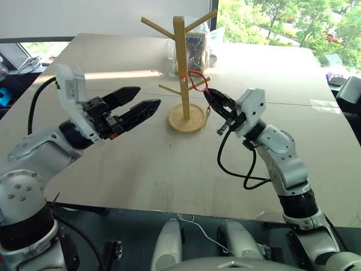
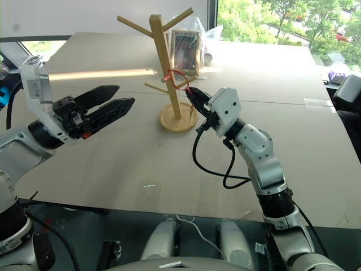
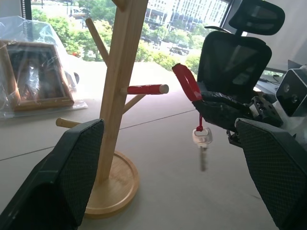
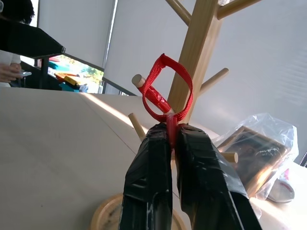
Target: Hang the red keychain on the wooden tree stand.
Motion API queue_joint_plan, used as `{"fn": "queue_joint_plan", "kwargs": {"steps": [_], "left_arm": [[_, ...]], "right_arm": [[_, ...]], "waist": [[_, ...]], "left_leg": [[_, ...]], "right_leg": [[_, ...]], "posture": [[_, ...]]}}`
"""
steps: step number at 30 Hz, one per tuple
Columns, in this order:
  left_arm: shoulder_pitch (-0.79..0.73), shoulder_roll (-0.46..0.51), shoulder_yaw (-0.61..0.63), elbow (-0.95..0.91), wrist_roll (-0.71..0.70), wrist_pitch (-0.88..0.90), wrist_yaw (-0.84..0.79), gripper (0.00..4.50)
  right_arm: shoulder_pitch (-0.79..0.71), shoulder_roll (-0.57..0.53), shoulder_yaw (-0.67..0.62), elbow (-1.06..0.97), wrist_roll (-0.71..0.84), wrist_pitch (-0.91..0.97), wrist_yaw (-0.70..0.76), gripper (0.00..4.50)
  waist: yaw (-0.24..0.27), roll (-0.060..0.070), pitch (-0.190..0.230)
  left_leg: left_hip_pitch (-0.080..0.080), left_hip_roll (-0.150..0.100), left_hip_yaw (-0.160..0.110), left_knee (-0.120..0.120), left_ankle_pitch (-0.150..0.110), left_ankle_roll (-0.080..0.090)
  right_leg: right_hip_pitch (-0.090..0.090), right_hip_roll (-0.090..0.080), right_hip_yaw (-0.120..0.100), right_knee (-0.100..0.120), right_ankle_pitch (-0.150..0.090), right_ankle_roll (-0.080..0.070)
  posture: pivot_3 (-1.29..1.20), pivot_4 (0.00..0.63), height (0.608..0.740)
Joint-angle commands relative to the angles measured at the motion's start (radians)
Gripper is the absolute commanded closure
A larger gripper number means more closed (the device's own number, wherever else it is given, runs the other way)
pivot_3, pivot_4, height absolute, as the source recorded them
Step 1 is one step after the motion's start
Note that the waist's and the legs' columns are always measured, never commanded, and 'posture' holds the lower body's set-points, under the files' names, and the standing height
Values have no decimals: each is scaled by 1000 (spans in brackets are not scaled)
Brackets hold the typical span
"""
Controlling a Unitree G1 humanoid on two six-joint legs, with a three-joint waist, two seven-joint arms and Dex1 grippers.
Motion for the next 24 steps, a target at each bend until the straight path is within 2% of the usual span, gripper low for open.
{"fn": "queue_joint_plan", "kwargs": {"steps": [1,7,24], "left_arm": [[10,32,42,-14,-52,-35,16,0],[42,47,40,-33,-81,-72,41,0],[25,78,-39,-23,-103,-129,46,0]], "right_arm": [[-38,16,2,32,-9,-101,16,4449],[-69,41,13,90,-16,-149,31,4449],[-107,49,30,115,-35,-46,32,4449]], "waist": [[0,0,0],[-3,0,0],[-2,0,1]], "left_leg": [[0,0,0,0,0,0],[0,0,0,0,0,0],[0,0,0,0,0,-1]], "right_leg": [[0,0,0,0,0,0],[0,0,0,0,0,0],[0,0,0,1,0,0]], "posture": [[0,150,740],[0,150,740],[0,150,740]]}}
